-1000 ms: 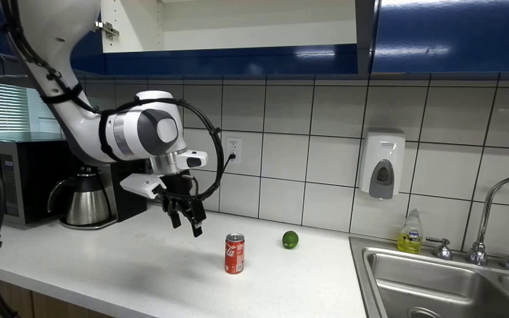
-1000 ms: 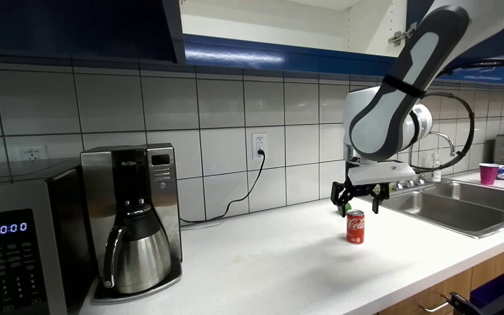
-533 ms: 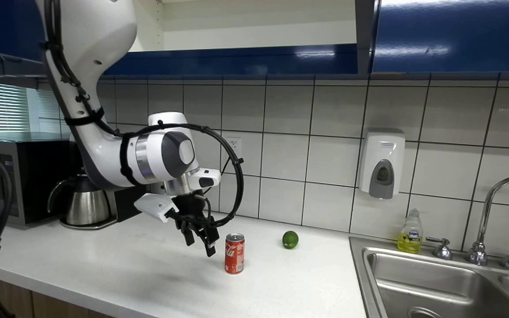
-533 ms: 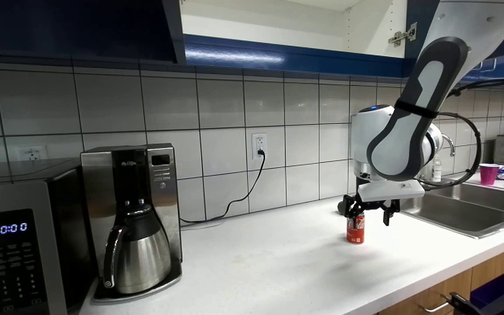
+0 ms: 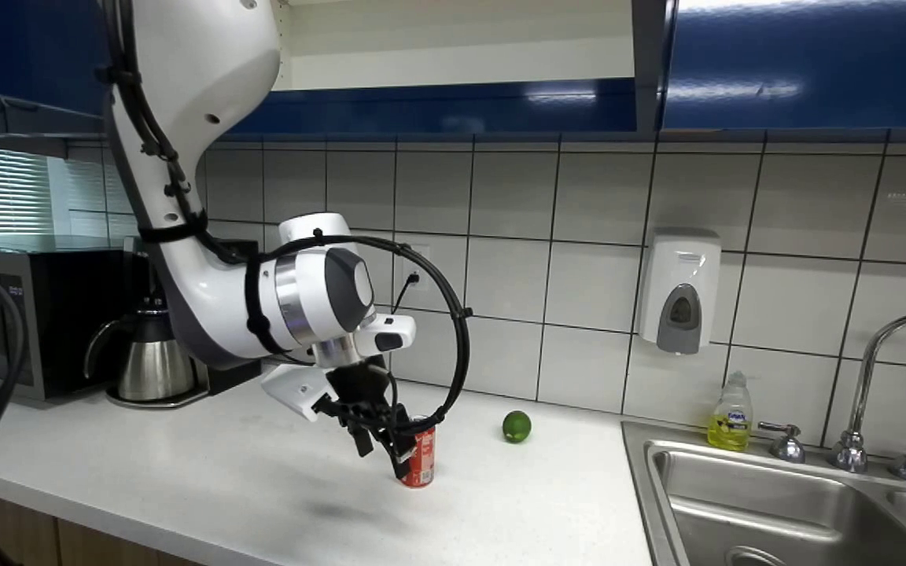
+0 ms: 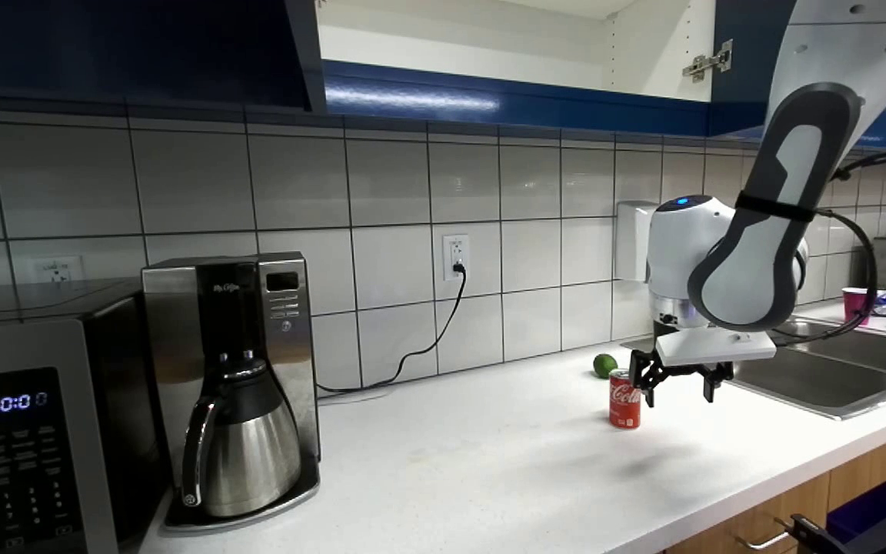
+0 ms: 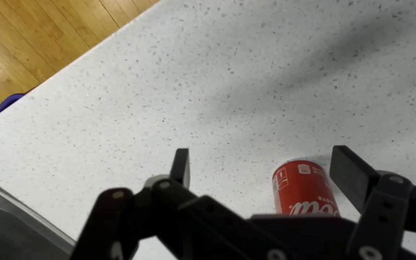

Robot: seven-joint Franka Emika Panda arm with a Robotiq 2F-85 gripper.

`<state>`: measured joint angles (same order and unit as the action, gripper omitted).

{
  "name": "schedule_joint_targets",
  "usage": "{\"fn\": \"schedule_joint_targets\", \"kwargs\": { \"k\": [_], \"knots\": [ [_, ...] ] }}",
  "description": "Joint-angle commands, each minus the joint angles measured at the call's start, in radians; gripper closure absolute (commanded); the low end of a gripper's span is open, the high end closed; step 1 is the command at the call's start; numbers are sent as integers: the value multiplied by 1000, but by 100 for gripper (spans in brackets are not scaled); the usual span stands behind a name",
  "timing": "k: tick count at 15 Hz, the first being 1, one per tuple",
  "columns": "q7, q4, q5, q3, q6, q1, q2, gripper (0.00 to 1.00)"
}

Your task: Put the red can in the open upper cabinet.

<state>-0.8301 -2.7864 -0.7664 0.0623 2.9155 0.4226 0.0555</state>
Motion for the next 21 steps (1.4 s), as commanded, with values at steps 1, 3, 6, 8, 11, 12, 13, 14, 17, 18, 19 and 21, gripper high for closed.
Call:
{"fn": "schedule_joint_targets", "kwargs": {
  "k": [1,3,6,8,11,12,13,14,17,18,19,21],
  "knots": [
    [-105,14,-128,-10,25,30,-20,0],
    [-157,30,-187,-10,24,26,-28,0],
    [-241,63,-275,-5,23,17,-48,0],
    [-288,88,-323,-3,24,11,-68,0],
    [-363,129,-386,-3,20,-1,-106,0],
    [-391,143,-409,-3,16,-5,-121,0],
    [-413,155,-428,-5,19,-10,-136,0],
    [-442,169,-450,-7,17,-15,-153,0],
    [-525,213,-515,-12,13,-29,-203,0],
    [-558,230,-539,-13,13,-34,-221,0],
    [-583,245,-560,-13,10,-39,-237,0],
    [-634,276,-601,-14,5,-50,-266,0]
  ]
}}
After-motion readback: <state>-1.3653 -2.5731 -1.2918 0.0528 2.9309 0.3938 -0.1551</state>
